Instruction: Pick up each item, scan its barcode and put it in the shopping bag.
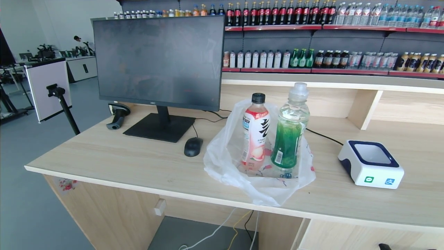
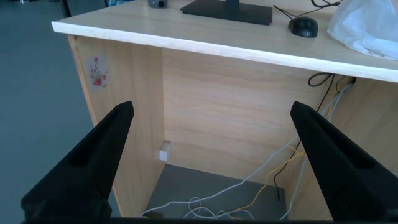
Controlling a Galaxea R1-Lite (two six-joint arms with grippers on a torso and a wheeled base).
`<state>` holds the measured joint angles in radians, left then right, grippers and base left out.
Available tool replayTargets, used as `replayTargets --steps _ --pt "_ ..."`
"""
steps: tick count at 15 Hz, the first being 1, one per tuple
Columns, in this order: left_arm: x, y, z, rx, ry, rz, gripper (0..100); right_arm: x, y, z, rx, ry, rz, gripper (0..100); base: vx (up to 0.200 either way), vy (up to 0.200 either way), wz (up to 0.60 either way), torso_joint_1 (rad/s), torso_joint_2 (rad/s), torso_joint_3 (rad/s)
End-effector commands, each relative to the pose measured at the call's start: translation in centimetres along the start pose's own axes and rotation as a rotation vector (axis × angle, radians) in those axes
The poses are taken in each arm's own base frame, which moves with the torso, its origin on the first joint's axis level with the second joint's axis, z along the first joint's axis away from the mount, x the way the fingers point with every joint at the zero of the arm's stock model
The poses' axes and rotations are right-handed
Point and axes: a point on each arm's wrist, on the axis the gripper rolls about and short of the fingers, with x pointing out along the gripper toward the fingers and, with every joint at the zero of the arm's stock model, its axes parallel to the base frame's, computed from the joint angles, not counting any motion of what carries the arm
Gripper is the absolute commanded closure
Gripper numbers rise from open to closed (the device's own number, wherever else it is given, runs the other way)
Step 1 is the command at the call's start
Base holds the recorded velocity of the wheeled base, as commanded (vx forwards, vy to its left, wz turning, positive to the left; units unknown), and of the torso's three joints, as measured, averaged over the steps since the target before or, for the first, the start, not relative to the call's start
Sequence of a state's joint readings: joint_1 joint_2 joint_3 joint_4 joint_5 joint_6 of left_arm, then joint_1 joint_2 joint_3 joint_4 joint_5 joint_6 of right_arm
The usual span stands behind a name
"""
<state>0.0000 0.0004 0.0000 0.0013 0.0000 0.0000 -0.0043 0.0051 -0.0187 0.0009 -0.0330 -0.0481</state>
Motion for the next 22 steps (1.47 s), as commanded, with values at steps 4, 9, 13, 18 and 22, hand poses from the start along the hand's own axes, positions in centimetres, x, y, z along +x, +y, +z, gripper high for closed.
replayTargets --steps 4,9,13,18,22 --pt "0.00 0.00 0.00 0.000 0.000 0.002 0 0.10 0.02 -0.51 0.068 0.011 -0.002 0 -0.200 0.000 0.00 0.006 0.00 -0.001" --pt "0.00 0.00 0.00 0.000 0.000 0.003 0 0.10 0.02 -0.51 0.069 0.011 -0.003 0 -0.120 0.000 0.00 -0.003 0.00 0.004" --pt "0.00 0.00 0.00 0.000 0.000 0.002 0 0.10 0.02 -0.51 0.069 0.011 -0.003 0 0.000 0.000 -0.60 -0.002 0.00 0.001" --pt "0.00 0.00 -0.04 0.002 0.003 0.002 0 0.10 0.02 -0.51 0.068 0.011 -0.002 0 0.000 -0.080 -0.24 0.007 0.00 0.001" --pt "0.00 0.00 -0.04 0.000 0.003 0.003 0 0.10 0.02 -0.51 0.066 0.011 -0.002 0 0.000 -0.200 0.00 0.001 0.00 0.002"
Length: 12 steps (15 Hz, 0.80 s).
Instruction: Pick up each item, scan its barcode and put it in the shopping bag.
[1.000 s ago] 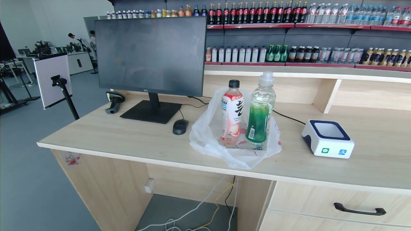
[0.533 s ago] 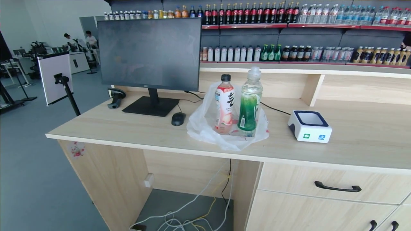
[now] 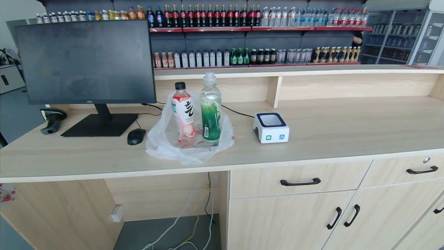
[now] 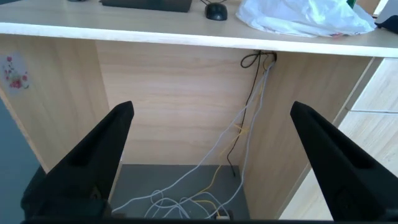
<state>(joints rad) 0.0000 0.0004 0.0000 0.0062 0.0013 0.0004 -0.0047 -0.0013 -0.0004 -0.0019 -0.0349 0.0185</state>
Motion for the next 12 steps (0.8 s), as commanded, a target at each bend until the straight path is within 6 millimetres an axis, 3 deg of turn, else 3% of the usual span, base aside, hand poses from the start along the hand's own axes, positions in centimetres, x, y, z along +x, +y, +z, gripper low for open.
replayTargets --steps 1,11,12 --pt "0.01 0.00 0.05 0.000 -0.004 0.002 0 0.01 0.00 -0.01 0.000 0.002 0.000 0 0.000 -0.200 0.00 0.017 0.00 0.002" --pt "0.00 0.00 0.02 0.000 -0.002 0.002 0 0.01 0.00 -0.03 -0.006 0.004 0.000 0 0.000 -0.200 0.00 0.002 0.00 0.003" --pt "0.00 0.00 0.02 0.000 -0.002 0.002 0 0.01 0.00 -0.03 -0.016 0.004 0.001 0 0.000 -0.200 0.60 0.002 0.00 0.002"
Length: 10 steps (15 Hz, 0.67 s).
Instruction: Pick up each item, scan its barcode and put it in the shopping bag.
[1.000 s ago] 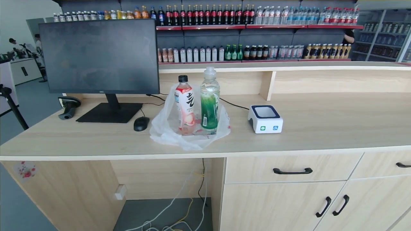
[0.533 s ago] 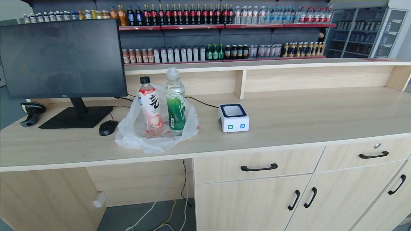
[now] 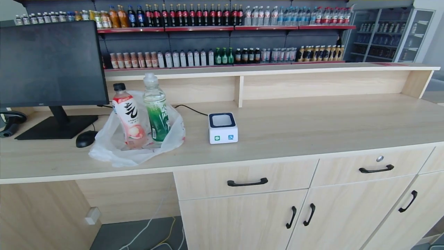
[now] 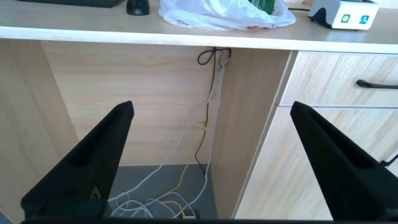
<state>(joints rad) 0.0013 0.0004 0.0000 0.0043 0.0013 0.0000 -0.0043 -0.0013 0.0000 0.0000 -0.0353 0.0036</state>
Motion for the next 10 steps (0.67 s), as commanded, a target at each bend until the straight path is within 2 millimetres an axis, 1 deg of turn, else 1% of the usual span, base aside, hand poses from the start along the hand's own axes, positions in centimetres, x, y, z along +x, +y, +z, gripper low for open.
replayTargets --steps 1,3,4,9,10 --pt "0.00 0.00 0.00 0.000 0.000 0.001 0 0.01 0.00 0.02 -0.002 0.000 0.001 0 0.000 -0.200 0.60 0.002 0.00 -0.002" --pt "0.00 0.00 0.03 0.000 -0.003 0.001 0 0.01 0.00 0.00 0.001 0.001 0.001 0 0.000 -0.200 0.60 0.002 0.00 0.002" --pt "0.00 0.00 0.00 0.000 0.000 -0.001 0 0.01 0.00 0.00 0.004 0.001 0.001 0 0.000 -0.200 0.00 0.002 0.00 0.002" --pt "0.00 0.00 0.03 -0.003 -0.003 0.001 0 0.01 0.00 0.00 0.004 0.001 0.000 0 0.000 0.000 0.00 0.000 0.00 0.000" --pt "0.00 0.00 0.03 -0.002 -0.003 0.001 0 0.01 0.00 0.00 -0.001 0.001 0.001 0 -0.200 0.000 0.00 0.007 0.00 0.002"
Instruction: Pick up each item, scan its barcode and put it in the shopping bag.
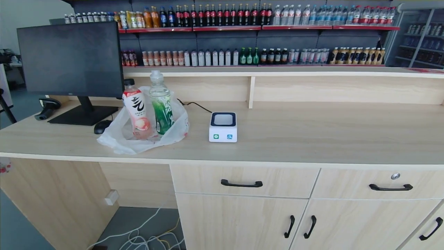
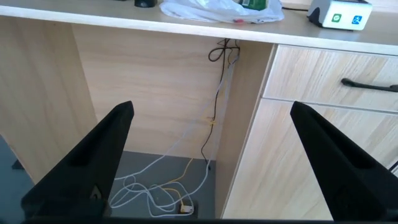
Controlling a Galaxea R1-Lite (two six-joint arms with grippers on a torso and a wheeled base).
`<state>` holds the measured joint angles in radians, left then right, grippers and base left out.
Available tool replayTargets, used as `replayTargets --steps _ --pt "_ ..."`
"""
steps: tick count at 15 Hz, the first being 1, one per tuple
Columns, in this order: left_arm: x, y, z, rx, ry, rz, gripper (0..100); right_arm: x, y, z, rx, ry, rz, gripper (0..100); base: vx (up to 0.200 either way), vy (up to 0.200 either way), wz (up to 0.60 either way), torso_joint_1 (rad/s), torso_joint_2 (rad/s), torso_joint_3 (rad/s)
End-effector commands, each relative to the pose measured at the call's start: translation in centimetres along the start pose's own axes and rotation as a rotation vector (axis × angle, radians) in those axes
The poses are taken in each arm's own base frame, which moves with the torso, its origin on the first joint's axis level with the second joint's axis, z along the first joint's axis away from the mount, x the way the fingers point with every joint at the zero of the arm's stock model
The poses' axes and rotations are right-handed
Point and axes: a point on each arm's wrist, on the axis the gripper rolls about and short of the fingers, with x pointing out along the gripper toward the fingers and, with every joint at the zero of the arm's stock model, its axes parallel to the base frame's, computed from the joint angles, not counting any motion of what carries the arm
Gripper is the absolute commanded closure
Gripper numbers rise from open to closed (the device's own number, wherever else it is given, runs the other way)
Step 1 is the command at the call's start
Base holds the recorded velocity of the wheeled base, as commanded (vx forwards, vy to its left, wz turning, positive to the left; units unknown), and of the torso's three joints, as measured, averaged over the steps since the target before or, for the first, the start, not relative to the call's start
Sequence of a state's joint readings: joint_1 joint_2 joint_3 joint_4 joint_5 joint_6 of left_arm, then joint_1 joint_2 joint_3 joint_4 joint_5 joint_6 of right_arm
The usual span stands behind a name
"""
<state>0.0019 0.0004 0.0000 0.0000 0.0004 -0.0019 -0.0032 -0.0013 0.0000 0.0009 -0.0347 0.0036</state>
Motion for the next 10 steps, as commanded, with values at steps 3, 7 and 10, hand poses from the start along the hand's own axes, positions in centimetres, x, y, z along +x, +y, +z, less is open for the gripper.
replayTargets --steps 3,7,10 --pt "0.00 0.00 -0.02 0.000 0.001 0.001 0 0.01 0.00 0.01 -0.008 0.000 0.001 0 -0.133 0.000 0.00 0.002 0.00 0.002" --pt "0.00 0.00 -0.02 0.002 0.001 0.001 0 0.01 0.00 0.01 -0.004 0.000 0.001 0 0.000 0.000 0.00 0.000 0.00 0.000" --pt "0.00 0.00 -0.05 0.002 0.004 0.001 0 0.01 0.00 0.01 0.004 0.000 0.001 0 0.000 0.000 0.00 0.000 0.00 0.000"
